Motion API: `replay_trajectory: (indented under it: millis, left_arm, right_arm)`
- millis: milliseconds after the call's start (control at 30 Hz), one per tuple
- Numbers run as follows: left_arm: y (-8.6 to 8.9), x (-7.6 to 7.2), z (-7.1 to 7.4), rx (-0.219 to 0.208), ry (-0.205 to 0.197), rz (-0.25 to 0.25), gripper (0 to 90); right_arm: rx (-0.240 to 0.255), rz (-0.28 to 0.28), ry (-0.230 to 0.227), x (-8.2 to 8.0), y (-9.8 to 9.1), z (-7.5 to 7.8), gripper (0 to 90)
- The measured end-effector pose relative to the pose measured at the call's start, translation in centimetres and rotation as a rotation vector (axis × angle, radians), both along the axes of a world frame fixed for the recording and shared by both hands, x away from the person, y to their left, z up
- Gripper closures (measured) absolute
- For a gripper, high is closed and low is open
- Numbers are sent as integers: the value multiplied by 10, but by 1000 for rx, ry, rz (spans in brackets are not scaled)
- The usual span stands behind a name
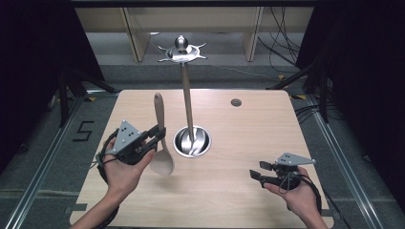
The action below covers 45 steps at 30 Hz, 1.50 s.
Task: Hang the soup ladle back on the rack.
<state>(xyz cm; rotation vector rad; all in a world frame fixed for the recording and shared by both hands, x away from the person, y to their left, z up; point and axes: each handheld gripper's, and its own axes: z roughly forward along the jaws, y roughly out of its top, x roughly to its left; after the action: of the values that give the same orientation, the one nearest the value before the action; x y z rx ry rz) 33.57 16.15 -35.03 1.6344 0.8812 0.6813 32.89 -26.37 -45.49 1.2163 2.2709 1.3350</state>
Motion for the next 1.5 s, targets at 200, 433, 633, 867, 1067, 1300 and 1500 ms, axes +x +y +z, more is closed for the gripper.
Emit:
replay_trajectory:
  millis: [200,433,633,867,1067,1300,1500]
  left_arm:
    - [-2,3,6,3,-4,-13,755]
    - [-2,8,9,23,-8,-28,755]
    - [-5,10,12,24,-8,-32,755]
    - [-10,12,17,23,-14,-31,755]
    - [-14,15,25,30,-44,-45,755]
    - [-9,22,34,26,-50,-65,755]
    - [0,27,39,36,-27,-68,755]
  right_arm:
    - [24,5,16,-1,1,0,432]
    - [-1,0,22,-1,-1,2,431]
    - [-5,1,12,-1,-1,2,432]
    - [-4,2,13,-1,-1,1,431]
    - [-6,2,8,-1,-2,1,431]
    - [-12,10,-11,1,-3,1,431]
    - [-14,18,-16,1,-3,1,431]
